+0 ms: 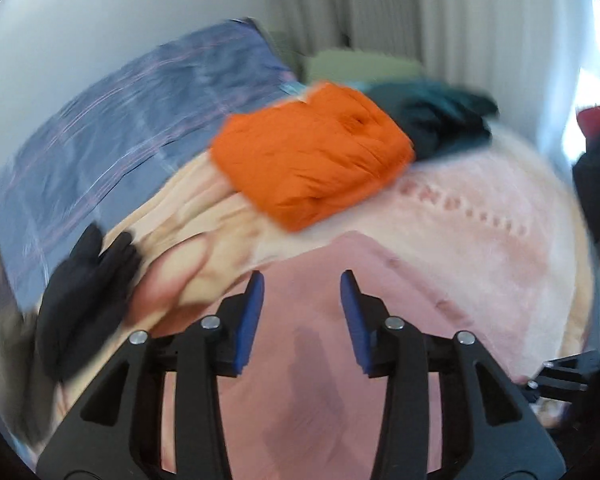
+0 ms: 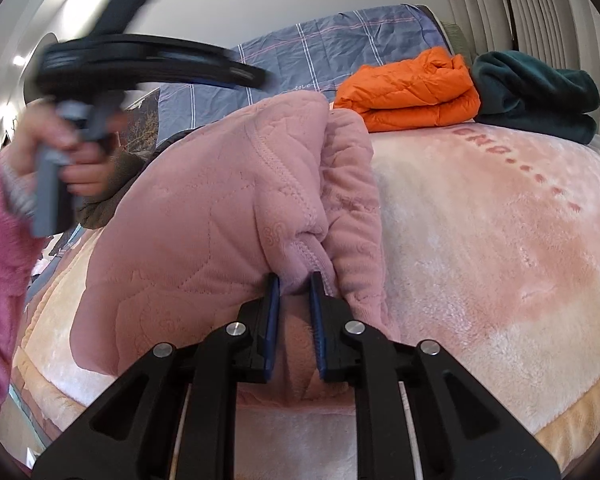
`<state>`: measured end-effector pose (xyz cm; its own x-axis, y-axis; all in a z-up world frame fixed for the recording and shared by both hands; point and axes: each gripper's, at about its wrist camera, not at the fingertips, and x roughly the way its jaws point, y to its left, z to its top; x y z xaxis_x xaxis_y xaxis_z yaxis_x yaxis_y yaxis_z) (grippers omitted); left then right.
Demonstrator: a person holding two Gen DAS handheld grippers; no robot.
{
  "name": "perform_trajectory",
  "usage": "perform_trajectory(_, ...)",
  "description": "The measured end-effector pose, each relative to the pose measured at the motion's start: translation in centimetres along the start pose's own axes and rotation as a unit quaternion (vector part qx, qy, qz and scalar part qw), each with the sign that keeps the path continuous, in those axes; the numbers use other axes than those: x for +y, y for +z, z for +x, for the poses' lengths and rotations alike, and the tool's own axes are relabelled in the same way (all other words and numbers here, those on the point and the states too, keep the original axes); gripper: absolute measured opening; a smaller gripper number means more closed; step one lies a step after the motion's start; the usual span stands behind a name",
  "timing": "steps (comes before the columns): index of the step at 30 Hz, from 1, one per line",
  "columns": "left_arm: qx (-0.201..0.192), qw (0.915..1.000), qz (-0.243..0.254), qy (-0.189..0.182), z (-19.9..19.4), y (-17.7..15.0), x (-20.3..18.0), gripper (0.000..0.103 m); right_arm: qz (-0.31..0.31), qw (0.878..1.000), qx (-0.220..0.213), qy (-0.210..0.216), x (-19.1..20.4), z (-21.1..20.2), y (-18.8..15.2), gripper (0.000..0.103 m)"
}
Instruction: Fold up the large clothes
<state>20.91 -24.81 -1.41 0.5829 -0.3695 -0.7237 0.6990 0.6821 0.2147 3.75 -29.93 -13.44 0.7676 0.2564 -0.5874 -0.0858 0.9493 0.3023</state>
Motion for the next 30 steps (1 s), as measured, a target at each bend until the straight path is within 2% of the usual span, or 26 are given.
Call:
perform_trajectory(1,0.021,0.9997,0.014,-0.001,2.1,0.1,-0.9,0.044,0.002,1.000,0.000,0.000,0.0,0.0,-0.1,0.016)
perform_trajectory(3,0.085,0.9956,0.031,0.022,7.9,-0.5,-2.2,0.044,0.007,1.000,-0.001,-0.008,-0.3,0.0,0.0,0.016)
perform_trajectory(5,0.108,0.9938,0.021,0.019,9.7,0.0,-2.2,0.045,0.018,1.000,-0.002,-0.006,-0.9,0.4,0.2,0.016)
perform_trajectory(9,0.093,0.9946,0.030,0.036,8.9,-0.5,-2.5,0.045,0.040,0.999,0.008,0.028,-1.7,0.4,0.5,0.016)
perform_trajectory(13,0.071,0.9970,0.012,0.026,7.7,-0.9,-2.1,0.045,0.028,0.999,0.007,0.030,-1.3,0.0,0.3,0.016)
perform_trajectory(15,0.051,0.9984,0.003,0.024,6.4,-0.8,-1.6,0.047,0.025,0.999,0.006,0.025,-1.0,-0.2,0.2,0.016)
perform_trajectory(17,0.024,0.9985,-0.009,0.048,4.0,-0.8,-1.2,0.064,0.008,1.000,0.004,0.017,-0.5,-0.2,0.2,0.016)
perform_trajectory(18,-0.002,0.9977,-0.017,0.065,1.7,-1.0,-0.9,0.065,0.000,1.000,0.002,0.012,-0.3,-0.2,0.1,0.016)
perform_trajectory(20,-0.038,0.9968,-0.026,0.066,-2.4,-1.9,-0.6,0.066,0.002,1.000,0.000,0.012,-0.4,-0.1,0.1,0.016)
perform_trajectory(22,-0.081,0.9925,-0.037,0.083,-7.4,-4.5,-0.5,0.072,0.019,0.999,0.000,0.027,-0.9,0.0,0.1,0.016)
perform_trajectory(24,-0.103,0.9889,-0.049,0.096,-11.2,-8.3,-1.1,0.075,0.026,0.999,-0.001,0.035,-1.2,0.0,0.0,0.016)
perform_trajectory(26,-0.099,0.9898,-0.055,0.086,-13.2,-11.9,-1.9,0.079,0.028,0.999,-0.002,0.036,-1.2,0.0,0.0,0.016)
perform_trajectory(30,-0.036,0.9946,-0.036,0.090,-13.6,-19.3,-5.5,0.080,0.019,0.999,-0.003,0.028,-1.0,0.1,0.1,0.016)
